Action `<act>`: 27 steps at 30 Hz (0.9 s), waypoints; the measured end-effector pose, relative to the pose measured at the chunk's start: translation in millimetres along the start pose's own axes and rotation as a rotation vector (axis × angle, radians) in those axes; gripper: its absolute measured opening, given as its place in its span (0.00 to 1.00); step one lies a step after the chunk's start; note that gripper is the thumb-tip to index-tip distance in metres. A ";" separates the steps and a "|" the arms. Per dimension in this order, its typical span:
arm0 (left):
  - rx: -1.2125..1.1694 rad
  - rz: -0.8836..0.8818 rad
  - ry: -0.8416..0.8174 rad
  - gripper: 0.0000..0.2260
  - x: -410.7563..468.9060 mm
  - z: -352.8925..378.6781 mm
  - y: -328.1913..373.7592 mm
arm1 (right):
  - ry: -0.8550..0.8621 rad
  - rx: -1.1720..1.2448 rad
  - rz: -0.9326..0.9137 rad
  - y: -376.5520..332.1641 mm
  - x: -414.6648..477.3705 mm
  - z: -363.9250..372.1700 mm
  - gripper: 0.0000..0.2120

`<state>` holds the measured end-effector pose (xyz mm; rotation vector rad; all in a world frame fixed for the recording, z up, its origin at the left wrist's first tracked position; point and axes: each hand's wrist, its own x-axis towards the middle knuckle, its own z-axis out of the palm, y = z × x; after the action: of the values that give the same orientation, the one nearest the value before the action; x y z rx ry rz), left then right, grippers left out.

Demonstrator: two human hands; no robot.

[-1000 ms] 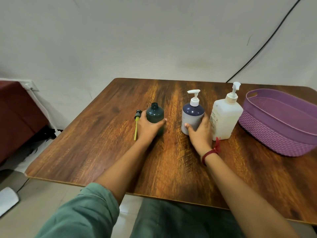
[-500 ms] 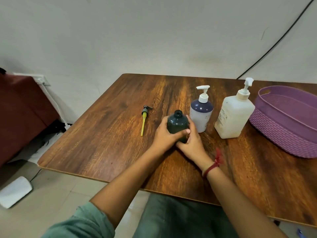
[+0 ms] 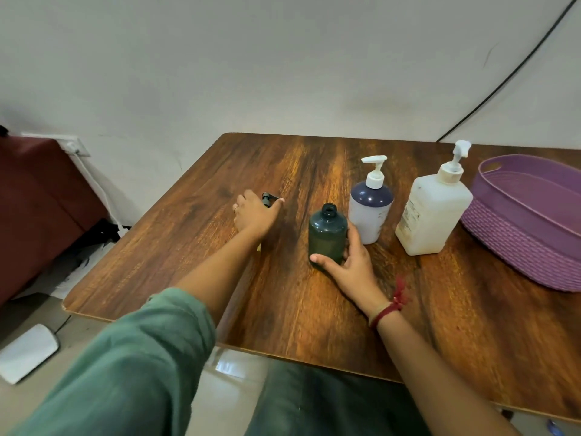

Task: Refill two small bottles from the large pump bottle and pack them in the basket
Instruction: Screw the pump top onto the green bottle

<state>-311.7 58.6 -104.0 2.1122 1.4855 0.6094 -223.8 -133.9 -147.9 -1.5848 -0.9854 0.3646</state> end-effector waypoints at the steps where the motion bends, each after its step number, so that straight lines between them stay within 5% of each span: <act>1: 0.025 -0.029 -0.025 0.36 7.2 1.1 1.4 | 0.000 0.001 0.000 0.9 0.6 0.4 0.41; 4: 0.047 -0.112 -0.107 0.31 24.1 2.8 1.9 | 0.003 0.005 0.001 3.2 1.4 0.7 0.40; 7: -0.020 -0.159 -0.170 0.15 33.2 -3.1 0.0 | -0.010 0.006 -0.011 5.0 2.1 0.7 0.41; 15: -0.877 -0.528 -0.320 0.11 40.3 -20.5 16.2 | -0.013 0.016 -0.014 8.3 2.7 1.5 0.43; 21: -1.291 -0.461 -0.258 0.12 23.8 -38.8 61.7 | -0.011 0.046 -0.027 9.5 1.5 0.9 0.42; 27: -1.291 -0.305 -0.151 0.12 -9.2 -36.5 101.3 | -0.023 0.067 -0.025 9.5 0.5 -0.4 0.42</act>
<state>-262.6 25.1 -13.8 0.8850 0.8512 0.9103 -219.5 -133.5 -156.4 -1.5091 -1.0000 0.3951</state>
